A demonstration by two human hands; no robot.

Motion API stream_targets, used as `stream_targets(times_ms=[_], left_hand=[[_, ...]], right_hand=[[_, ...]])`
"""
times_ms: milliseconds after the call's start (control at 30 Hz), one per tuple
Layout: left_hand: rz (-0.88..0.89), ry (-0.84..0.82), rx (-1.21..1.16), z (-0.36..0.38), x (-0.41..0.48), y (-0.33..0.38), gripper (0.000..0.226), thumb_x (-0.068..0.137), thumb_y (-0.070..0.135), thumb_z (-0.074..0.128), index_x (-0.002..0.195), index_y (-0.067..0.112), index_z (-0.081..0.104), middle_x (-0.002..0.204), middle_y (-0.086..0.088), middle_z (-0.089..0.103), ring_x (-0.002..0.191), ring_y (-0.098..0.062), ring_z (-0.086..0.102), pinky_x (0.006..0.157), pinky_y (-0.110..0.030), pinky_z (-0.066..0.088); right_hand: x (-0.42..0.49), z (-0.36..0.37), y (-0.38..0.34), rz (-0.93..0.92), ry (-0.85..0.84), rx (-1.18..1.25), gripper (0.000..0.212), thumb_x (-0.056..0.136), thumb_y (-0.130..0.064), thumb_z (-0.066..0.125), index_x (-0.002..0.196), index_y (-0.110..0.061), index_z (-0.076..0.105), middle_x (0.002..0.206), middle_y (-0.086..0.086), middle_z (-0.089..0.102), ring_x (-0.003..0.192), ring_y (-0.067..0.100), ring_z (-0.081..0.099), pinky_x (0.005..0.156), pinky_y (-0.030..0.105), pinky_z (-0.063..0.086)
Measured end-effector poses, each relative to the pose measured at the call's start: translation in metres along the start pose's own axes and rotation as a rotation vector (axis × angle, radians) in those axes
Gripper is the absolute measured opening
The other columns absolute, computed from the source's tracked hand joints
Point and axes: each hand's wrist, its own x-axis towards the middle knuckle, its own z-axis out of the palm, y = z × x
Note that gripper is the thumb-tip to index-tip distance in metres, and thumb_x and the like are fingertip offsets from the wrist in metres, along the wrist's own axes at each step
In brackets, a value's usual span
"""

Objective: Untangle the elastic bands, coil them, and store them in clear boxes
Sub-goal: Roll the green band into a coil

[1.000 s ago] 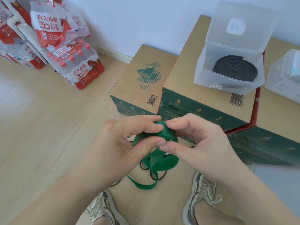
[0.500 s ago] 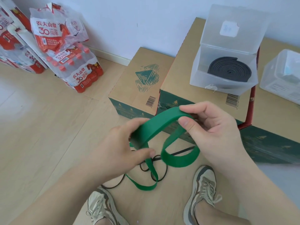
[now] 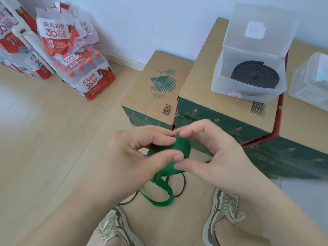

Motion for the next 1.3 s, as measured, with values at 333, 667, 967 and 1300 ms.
stream_targets(times_ms=[333, 667, 967, 1300], left_hand=[[-0.209, -0.32, 0.03, 0.0, 0.004, -0.009, 0.071, 0.072, 0.04, 0.092, 0.135, 0.037, 0.058, 0.119, 0.019, 0.073, 0.114, -0.004, 0.069, 0.103, -0.029, 0.054], [-0.172, 0.057, 0.002, -0.014, 0.013, -0.008, 0.052, 0.072, 0.012, 0.093, 0.112, 0.032, 0.067, 0.095, 0.01, 0.075, 0.086, -0.01, 0.074, 0.086, -0.032, 0.061], [-0.017, 0.028, 0.012, 0.005, 0.002, 0.01, 0.025, 0.068, 0.032, 0.095, 0.087, 0.026, 0.079, 0.105, 0.015, 0.08, 0.092, -0.005, 0.077, 0.082, -0.028, 0.063], [-0.224, -0.326, 0.23, 0.004, 0.005, -0.006, 0.11, 0.062, 0.047, 0.09, 0.15, 0.057, 0.025, 0.124, 0.026, 0.065, 0.12, 0.002, 0.061, 0.104, -0.025, 0.05]], right_hand=[[0.008, 0.001, 0.003, -0.048, 0.163, 0.328, 0.022, 0.073, -0.021, 0.08, 0.094, -0.022, 0.076, 0.098, 0.004, 0.08, 0.09, 0.019, 0.076, 0.081, 0.03, 0.062], [0.009, -0.026, 0.015, 0.081, 0.35, 0.14, 0.037, 0.093, -0.01, 0.074, 0.115, -0.035, 0.059, 0.101, -0.006, 0.076, 0.1, 0.014, 0.07, 0.1, 0.05, 0.055], [0.001, -0.002, 0.006, -0.064, 0.06, -0.014, 0.048, 0.083, -0.016, 0.085, 0.119, -0.036, 0.061, 0.119, -0.013, 0.072, 0.124, 0.01, 0.064, 0.107, 0.035, 0.049], [0.007, 0.008, 0.0, -0.077, 0.181, 0.338, 0.018, 0.081, -0.006, 0.082, 0.092, -0.02, 0.077, 0.094, 0.003, 0.08, 0.09, 0.021, 0.078, 0.082, 0.031, 0.062]])
